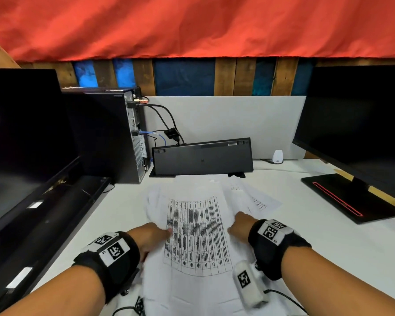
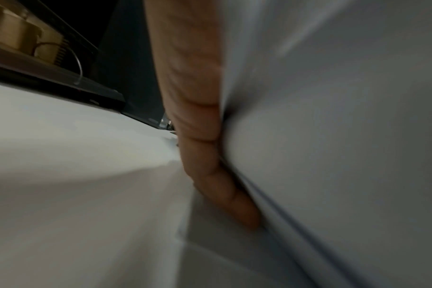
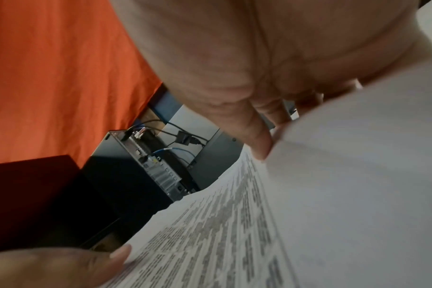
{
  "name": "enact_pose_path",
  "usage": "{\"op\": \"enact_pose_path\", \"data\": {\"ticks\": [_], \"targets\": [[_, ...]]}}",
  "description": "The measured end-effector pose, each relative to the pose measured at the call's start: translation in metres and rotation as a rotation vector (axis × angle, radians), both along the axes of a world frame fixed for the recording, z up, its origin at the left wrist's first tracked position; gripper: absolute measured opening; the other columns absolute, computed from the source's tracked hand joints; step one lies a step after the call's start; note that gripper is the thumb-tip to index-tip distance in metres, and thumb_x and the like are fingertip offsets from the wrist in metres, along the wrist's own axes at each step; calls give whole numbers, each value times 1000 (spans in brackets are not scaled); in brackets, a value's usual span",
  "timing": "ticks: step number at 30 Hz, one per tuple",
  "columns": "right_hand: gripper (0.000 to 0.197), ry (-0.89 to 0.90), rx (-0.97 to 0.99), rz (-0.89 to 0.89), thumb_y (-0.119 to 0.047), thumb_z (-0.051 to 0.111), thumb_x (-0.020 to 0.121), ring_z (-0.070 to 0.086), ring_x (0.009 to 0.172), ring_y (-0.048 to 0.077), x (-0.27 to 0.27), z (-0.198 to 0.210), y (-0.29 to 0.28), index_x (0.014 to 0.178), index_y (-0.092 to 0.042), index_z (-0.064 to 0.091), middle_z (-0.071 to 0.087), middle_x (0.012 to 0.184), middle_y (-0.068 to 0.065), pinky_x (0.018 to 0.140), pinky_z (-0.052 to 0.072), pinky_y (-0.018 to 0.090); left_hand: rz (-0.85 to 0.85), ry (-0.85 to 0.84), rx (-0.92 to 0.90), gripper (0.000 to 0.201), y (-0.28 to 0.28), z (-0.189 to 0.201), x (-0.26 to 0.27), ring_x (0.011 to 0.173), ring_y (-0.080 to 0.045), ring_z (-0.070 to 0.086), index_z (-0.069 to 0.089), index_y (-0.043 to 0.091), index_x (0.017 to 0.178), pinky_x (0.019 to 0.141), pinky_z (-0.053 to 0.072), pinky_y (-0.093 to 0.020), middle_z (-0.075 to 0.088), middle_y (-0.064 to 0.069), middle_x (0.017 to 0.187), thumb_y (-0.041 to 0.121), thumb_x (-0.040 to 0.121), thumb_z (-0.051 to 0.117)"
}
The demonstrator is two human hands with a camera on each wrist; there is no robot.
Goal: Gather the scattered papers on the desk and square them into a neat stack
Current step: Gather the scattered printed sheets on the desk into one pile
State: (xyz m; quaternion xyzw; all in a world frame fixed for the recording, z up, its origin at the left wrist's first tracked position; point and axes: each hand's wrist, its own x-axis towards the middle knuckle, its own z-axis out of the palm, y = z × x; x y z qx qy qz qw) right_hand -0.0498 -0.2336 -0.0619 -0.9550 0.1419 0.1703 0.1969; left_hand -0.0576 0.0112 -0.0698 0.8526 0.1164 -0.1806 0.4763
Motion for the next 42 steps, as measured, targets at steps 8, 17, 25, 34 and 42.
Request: {"op": "enact_pose_path", "data": {"ticks": [8,17,25,34,42], "targets": [[50,-1,363,-90,-27,57,93,57,100,25,11,4,-38,139,-11,44,57,114,9,82,50,31,29,65,0,36,27,-13,6,73,-21,65,60,10,100,83,60,-37,66,-12,87,9,71,83],[61,35,-158,-234,-62,57,75,59,106,26,53,15,-118,114,-15,63,63,116,9,97,44,30,120,82,77,53,20,-10,11,100,-20,65,53,-3,126,86,53,-23,63,-10,119,34,89,65],[62,0,-93,-257,-55,61,82,58,115,25,82,4,-108,126,-11,56,59,129,7,99,46,31,-19,48,178,53,12,-10,19,61,-8,51,53,-1,128,48,43,-12,65,-18,109,6,80,74],[50,-155,250,-243,-34,64,88,61,103,30,98,4,-102,124,0,54,63,117,14,96,50,43,-369,74,771,63,-12,24,18,76,-13,50,55,-4,128,103,36,-29,48,-19,137,44,104,22],[22,-909,401,-309,-17,56,93,61,87,30,72,82,-101,108,-1,60,63,95,18,77,51,34,-477,123,954,62,-13,18,23,99,-20,42,55,-1,129,106,36,-31,50,-17,138,45,104,21]]}}
